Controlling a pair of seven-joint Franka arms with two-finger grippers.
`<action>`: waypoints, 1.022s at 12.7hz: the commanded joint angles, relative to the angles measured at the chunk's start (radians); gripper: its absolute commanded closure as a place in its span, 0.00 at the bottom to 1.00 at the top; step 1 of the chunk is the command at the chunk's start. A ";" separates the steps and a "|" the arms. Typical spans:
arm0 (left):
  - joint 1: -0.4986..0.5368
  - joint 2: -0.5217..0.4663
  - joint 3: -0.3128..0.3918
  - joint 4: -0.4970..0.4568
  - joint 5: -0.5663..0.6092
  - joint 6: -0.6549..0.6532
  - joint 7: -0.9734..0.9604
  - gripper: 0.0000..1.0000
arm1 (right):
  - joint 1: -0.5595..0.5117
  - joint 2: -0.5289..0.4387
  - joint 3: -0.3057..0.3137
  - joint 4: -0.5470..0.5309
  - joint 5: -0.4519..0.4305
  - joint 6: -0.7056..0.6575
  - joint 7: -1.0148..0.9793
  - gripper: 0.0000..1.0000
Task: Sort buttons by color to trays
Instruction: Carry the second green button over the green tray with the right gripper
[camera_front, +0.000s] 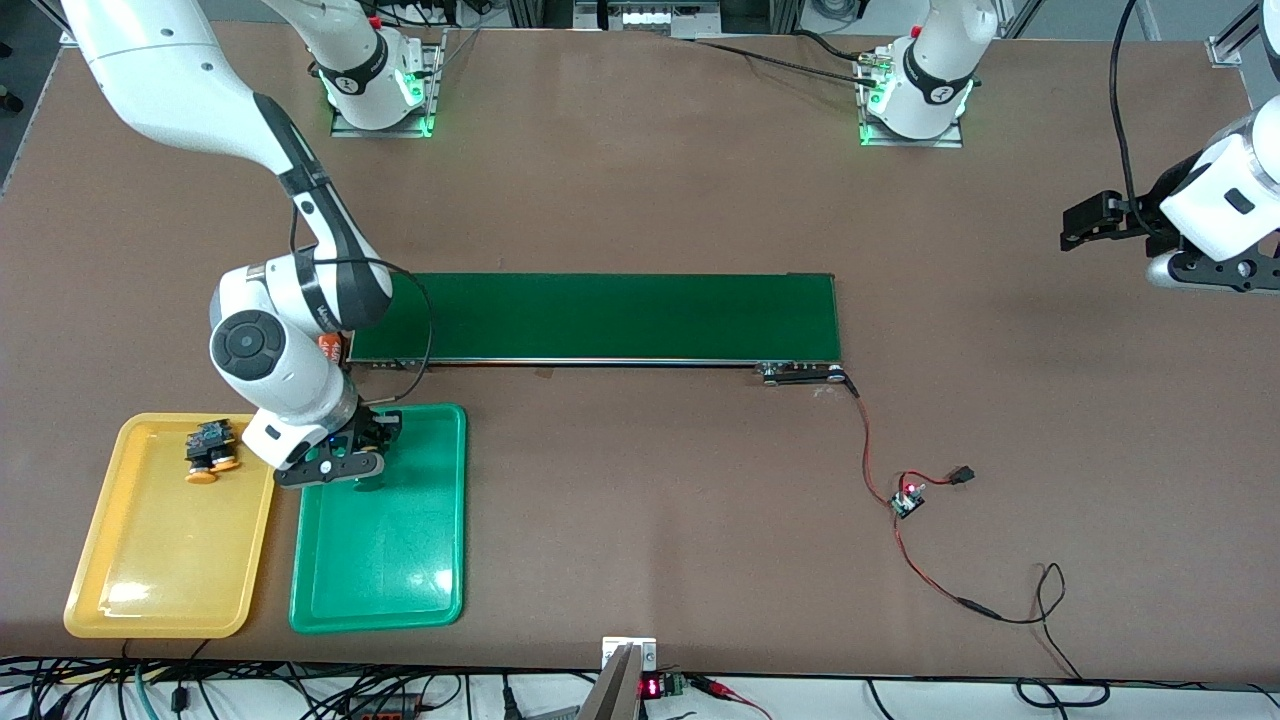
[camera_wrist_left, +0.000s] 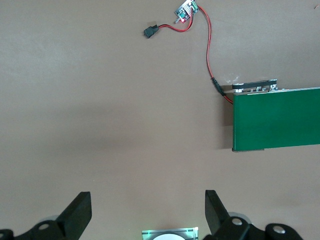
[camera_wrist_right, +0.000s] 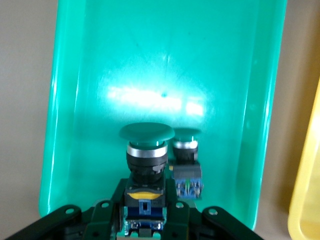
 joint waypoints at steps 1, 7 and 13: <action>0.006 0.011 -0.001 0.028 -0.020 -0.024 0.004 0.00 | -0.003 0.072 0.010 0.047 -0.003 0.088 -0.013 0.89; 0.006 0.025 -0.001 0.070 -0.049 -0.069 -0.019 0.00 | -0.009 0.087 0.007 0.044 -0.002 0.125 -0.015 0.45; 0.021 0.031 0.008 0.071 -0.049 -0.063 -0.022 0.00 | 0.000 0.046 -0.002 0.036 0.003 0.097 -0.009 0.00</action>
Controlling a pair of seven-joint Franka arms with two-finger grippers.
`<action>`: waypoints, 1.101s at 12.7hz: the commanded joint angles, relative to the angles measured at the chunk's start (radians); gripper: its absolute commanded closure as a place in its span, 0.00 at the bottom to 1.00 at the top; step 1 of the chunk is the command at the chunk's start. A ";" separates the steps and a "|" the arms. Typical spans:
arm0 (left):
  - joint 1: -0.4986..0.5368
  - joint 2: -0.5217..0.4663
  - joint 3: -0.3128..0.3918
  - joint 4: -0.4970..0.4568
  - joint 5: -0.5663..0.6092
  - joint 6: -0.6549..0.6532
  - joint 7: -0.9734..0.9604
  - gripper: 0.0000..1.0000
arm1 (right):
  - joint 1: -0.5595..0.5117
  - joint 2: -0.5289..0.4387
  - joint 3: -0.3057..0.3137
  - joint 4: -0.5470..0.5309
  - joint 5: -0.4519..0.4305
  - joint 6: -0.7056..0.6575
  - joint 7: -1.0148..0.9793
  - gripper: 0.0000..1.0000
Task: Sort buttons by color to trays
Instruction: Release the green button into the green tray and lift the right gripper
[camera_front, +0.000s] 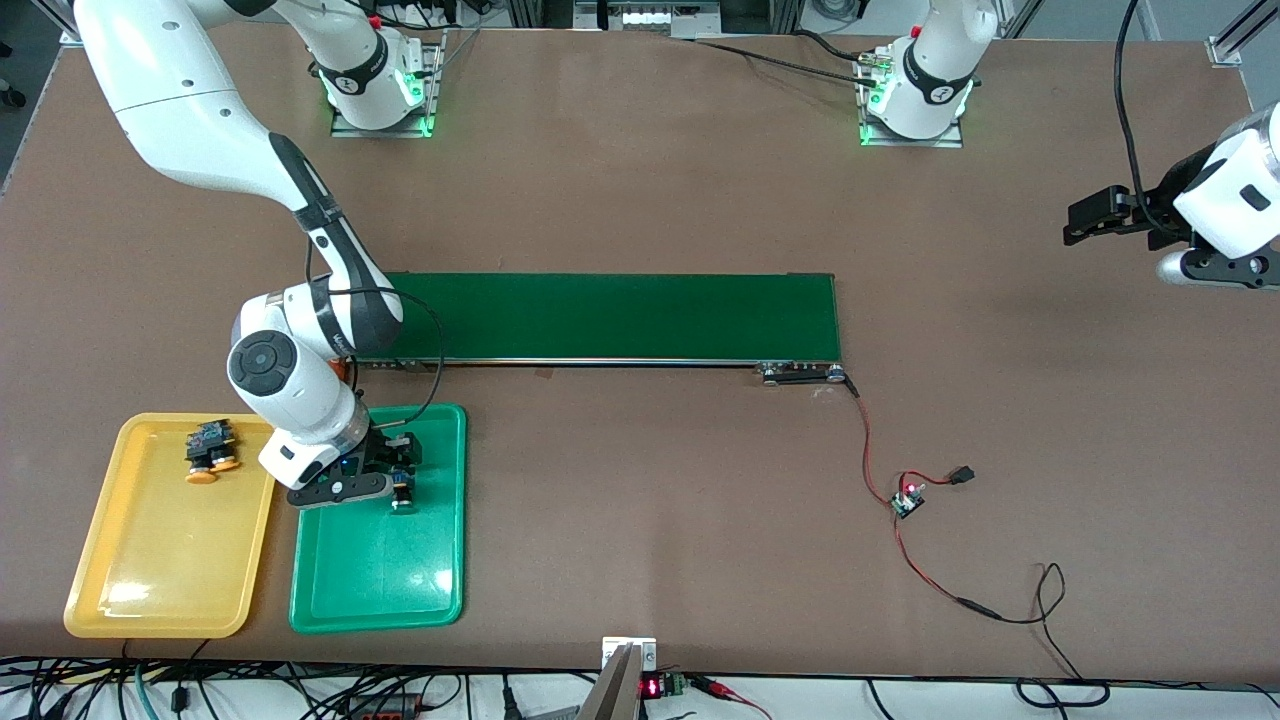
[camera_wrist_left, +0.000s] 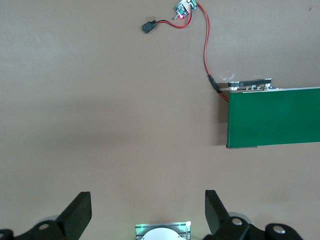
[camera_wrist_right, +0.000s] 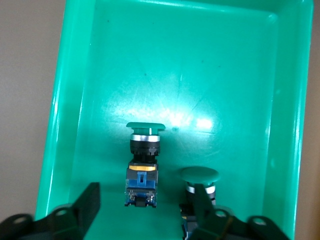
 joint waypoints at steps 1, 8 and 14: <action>0.012 0.019 0.002 0.038 -0.026 -0.019 -0.005 0.00 | -0.002 -0.077 -0.002 -0.019 0.005 -0.062 -0.007 0.00; 0.013 0.019 0.001 0.038 -0.024 -0.018 -0.007 0.00 | 0.009 -0.448 -0.080 -0.035 0.209 -0.574 -0.034 0.00; 0.018 0.019 -0.002 0.040 -0.024 -0.018 -0.005 0.00 | 0.009 -0.703 -0.222 -0.043 0.209 -0.926 -0.134 0.00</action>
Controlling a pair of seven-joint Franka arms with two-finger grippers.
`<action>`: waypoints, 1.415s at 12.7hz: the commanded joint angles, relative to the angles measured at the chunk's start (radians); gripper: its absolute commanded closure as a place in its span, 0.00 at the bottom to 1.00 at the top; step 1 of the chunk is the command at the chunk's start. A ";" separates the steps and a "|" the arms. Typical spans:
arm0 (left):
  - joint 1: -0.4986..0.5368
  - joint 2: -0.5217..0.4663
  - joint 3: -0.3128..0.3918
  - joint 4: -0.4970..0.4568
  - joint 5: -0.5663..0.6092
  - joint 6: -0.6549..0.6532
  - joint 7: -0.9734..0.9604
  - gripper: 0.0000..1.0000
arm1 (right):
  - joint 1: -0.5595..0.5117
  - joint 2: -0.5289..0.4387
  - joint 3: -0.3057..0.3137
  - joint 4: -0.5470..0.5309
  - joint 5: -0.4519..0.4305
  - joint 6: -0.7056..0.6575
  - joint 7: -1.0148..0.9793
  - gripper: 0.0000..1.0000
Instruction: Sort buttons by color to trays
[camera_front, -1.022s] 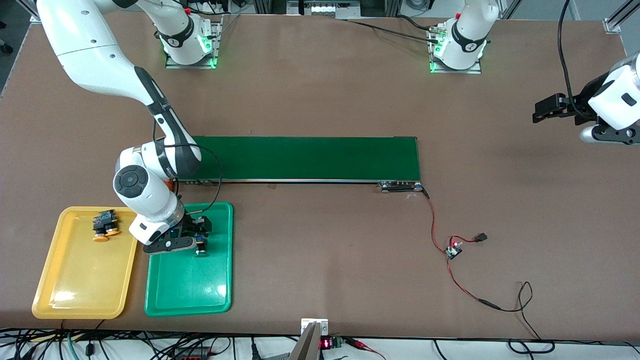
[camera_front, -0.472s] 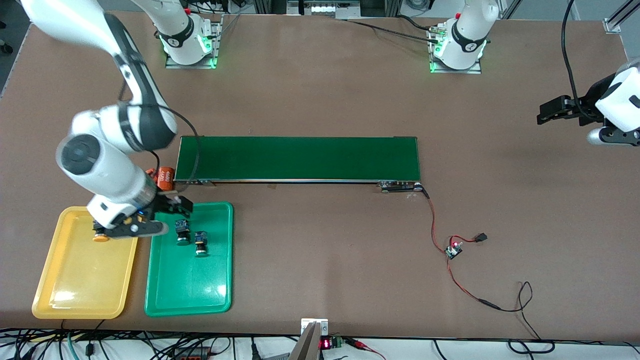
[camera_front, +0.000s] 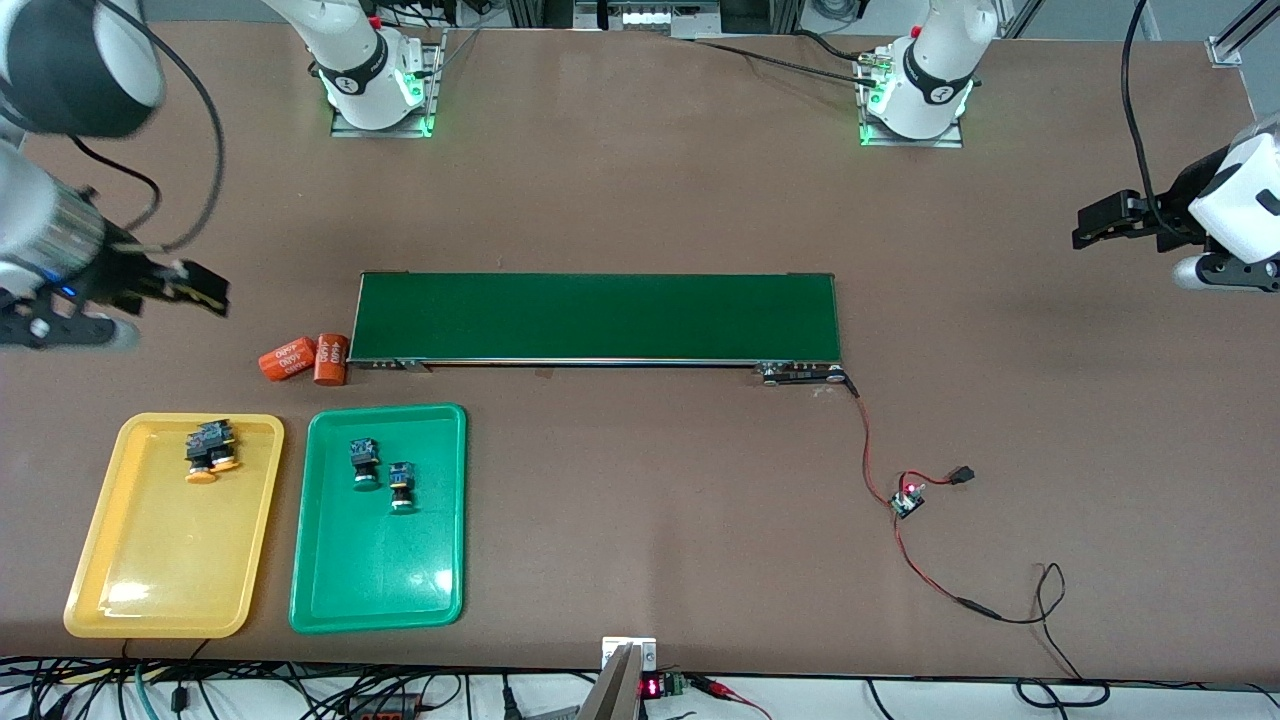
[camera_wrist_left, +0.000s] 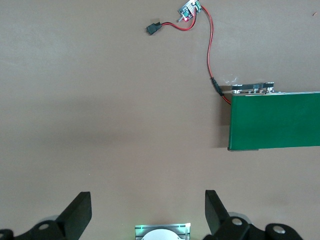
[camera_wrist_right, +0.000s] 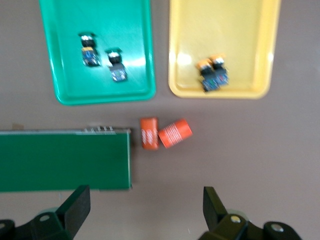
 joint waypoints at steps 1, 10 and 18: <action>0.004 0.012 0.000 0.029 -0.024 -0.018 -0.002 0.00 | 0.006 -0.080 -0.033 -0.039 0.019 -0.076 -0.011 0.00; 0.004 0.012 0.000 0.029 -0.024 -0.018 -0.004 0.00 | -0.025 -0.081 -0.044 -0.031 0.026 -0.155 0.004 0.00; 0.006 0.012 0.000 0.029 -0.022 -0.018 -0.002 0.00 | -0.014 -0.069 -0.030 -0.031 0.105 -0.034 0.043 0.00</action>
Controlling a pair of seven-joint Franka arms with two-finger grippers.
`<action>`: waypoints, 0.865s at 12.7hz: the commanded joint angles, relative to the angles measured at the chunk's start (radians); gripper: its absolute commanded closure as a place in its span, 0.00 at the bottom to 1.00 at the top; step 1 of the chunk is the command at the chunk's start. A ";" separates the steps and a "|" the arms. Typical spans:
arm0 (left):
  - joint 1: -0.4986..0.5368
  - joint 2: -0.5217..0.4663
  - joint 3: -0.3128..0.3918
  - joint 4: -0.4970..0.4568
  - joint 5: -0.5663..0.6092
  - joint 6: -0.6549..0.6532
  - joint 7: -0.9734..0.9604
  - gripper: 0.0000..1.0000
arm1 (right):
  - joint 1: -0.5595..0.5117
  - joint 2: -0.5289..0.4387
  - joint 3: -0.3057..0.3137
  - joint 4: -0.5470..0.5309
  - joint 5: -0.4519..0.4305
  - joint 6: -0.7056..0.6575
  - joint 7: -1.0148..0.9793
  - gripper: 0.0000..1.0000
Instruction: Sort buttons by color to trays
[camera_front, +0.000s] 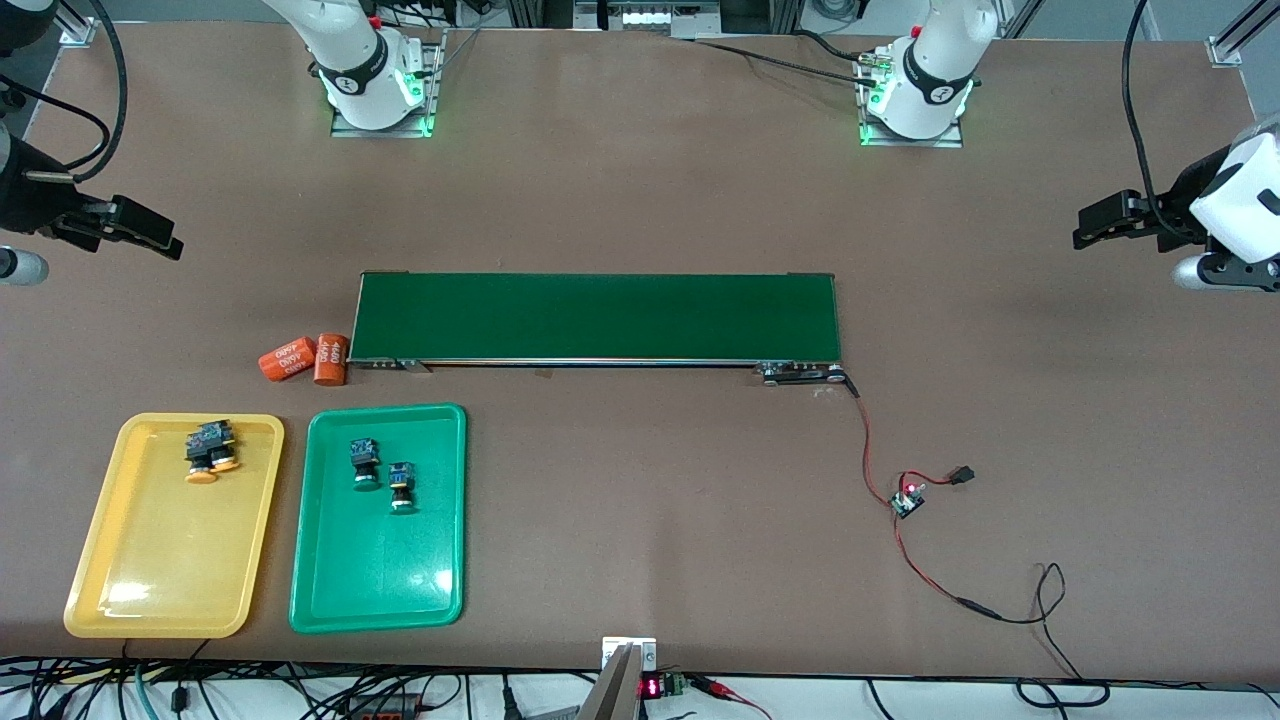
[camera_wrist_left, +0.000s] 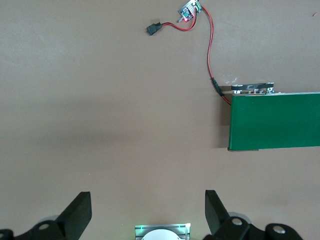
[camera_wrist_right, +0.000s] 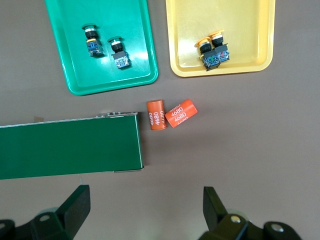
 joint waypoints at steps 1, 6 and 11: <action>0.005 0.012 0.000 0.029 -0.022 -0.018 -0.002 0.00 | 0.007 -0.005 0.006 -0.004 0.018 0.008 0.019 0.00; 0.005 0.012 -0.002 0.029 -0.022 -0.018 -0.003 0.00 | 0.051 -0.007 0.006 -0.004 0.017 -0.002 0.074 0.00; 0.005 0.012 0.000 0.029 -0.022 -0.018 -0.003 0.00 | 0.050 -0.007 0.006 -0.004 0.015 -0.003 0.074 0.00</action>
